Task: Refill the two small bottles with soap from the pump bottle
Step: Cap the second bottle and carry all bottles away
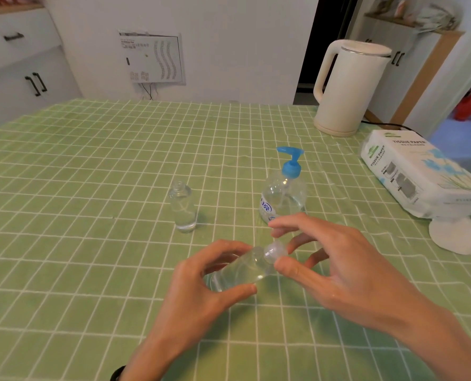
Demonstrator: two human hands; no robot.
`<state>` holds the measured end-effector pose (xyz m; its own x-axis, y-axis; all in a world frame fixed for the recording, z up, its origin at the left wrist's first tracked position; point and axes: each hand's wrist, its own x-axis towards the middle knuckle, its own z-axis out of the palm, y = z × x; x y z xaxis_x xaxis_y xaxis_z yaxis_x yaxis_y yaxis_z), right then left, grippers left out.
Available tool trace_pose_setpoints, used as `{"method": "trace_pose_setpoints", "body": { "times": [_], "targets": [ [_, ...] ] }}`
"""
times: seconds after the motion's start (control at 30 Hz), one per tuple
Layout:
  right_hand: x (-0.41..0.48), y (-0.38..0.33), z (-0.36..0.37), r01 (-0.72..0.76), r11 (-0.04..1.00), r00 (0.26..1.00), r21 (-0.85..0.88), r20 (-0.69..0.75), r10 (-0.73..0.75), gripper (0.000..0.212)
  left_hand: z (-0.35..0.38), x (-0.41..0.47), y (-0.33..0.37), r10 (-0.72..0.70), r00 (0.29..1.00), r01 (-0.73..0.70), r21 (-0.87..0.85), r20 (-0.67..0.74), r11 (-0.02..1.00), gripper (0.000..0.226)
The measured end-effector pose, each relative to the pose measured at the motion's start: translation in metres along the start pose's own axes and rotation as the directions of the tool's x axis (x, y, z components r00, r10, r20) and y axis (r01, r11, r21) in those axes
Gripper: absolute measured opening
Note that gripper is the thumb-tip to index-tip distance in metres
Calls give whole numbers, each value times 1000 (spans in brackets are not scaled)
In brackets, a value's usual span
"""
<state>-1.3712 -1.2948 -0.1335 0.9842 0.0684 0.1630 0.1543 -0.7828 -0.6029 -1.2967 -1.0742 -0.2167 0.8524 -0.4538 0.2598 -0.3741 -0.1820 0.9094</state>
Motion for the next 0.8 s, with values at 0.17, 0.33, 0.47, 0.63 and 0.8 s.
{"method": "trace_pose_setpoints", "body": {
  "times": [0.17,0.33,0.47,0.63,0.8],
  "targets": [
    [1,0,5,-28,998,998,-54,-53,25,41,0,-2,-2,-15,1000,14,34,6,999,55],
    [-2,0,5,-4,1000,999,-16,-46,3,32,0,-3,-2,-30,1000,30,45,0,999,57],
    [-2,-1,2,-44,999,998,-32,-50,43,44,0,-4,-2,-37,999,36,63,16,997,57],
    [-2,-5,5,-29,995,999,-95,14,30,32,0,-6,-2,-52,999,51,63,6,997,56],
    [-3,-9,3,-43,997,999,-70,23,45,43,0,-7,-1,-67,998,67,47,5,997,59]
  ]
}}
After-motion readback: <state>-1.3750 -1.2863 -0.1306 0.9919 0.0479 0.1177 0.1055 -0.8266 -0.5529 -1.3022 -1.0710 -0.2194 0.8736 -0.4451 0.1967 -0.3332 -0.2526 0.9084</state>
